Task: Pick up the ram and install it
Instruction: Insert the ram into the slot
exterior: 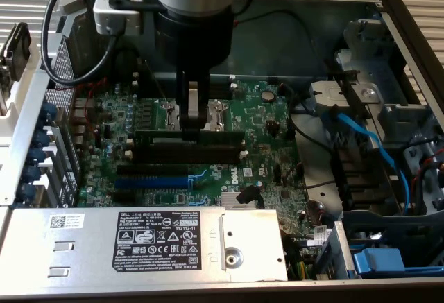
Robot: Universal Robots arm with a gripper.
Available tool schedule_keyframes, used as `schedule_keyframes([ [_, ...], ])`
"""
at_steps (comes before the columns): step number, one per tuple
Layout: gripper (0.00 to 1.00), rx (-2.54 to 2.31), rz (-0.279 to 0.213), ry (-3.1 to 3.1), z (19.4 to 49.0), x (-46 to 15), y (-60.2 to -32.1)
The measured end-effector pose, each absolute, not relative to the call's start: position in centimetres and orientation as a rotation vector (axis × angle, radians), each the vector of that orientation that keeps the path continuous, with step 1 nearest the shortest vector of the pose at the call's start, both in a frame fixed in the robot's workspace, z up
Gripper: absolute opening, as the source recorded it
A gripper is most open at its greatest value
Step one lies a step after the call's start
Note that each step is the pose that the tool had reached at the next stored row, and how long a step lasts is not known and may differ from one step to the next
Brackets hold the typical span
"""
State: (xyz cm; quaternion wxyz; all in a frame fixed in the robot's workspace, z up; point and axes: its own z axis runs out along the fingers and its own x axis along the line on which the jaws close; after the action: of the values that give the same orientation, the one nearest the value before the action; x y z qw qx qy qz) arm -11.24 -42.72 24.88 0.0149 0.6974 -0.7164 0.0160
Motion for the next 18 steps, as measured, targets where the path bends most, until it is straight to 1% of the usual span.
schedule_keyframes([
  [9, 0.13, 2.182, 0.055, -2.215, 24.77, -11.27, -42.71],
  [18, 0.13, 2.184, 0.071, -2.227, 24.65, -11.64, -42.71],
])
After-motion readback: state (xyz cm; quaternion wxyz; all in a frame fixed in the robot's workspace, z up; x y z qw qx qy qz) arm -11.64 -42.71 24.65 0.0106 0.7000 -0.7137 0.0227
